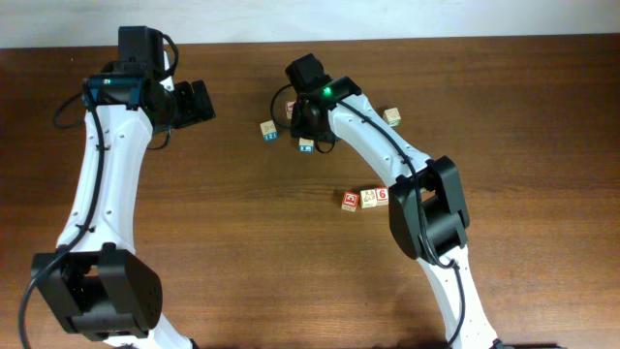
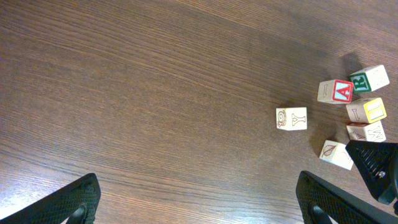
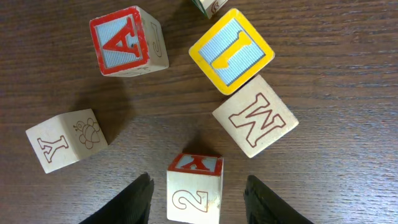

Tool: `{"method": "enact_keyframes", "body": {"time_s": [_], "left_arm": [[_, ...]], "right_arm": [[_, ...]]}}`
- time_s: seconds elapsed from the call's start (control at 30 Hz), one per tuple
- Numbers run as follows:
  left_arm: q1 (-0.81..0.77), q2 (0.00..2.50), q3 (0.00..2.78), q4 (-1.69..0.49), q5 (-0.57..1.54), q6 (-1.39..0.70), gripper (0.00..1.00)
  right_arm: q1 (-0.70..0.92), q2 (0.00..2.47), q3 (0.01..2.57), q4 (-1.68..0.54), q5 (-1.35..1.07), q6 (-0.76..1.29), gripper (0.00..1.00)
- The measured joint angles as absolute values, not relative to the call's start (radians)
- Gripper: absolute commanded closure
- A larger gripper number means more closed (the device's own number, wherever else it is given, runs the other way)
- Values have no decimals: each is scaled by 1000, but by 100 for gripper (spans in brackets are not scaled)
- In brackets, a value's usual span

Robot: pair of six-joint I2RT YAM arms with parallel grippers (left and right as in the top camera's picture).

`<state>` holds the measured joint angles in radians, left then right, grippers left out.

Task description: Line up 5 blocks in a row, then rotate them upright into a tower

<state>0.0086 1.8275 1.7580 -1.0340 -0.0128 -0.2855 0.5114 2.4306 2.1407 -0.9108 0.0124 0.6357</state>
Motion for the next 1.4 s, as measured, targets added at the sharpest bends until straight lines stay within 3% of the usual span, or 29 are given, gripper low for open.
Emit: {"method": "enact_keyframes", "body": {"time_s": [0.4, 0.63, 0.8, 1.17, 1.4], "left_arm": [[9, 1827, 1758, -1034, -12, -286, 1], [9, 1827, 1758, -1034, -12, -286, 1], [9, 1827, 1758, -1034, -12, -286, 1], [9, 1827, 1758, -1034, -12, -286, 1], [9, 1827, 1758, -1034, -12, -286, 1]], "right_arm": [[531, 2486, 2140, -891, 19, 643, 57], [532, 2487, 2140, -912, 20, 609, 71], [532, 2482, 2140, -935, 23, 590, 72], [532, 2437, 2140, -1307, -17, 542, 71], [543, 2436, 2120, -1411, -39, 525, 71]]}}
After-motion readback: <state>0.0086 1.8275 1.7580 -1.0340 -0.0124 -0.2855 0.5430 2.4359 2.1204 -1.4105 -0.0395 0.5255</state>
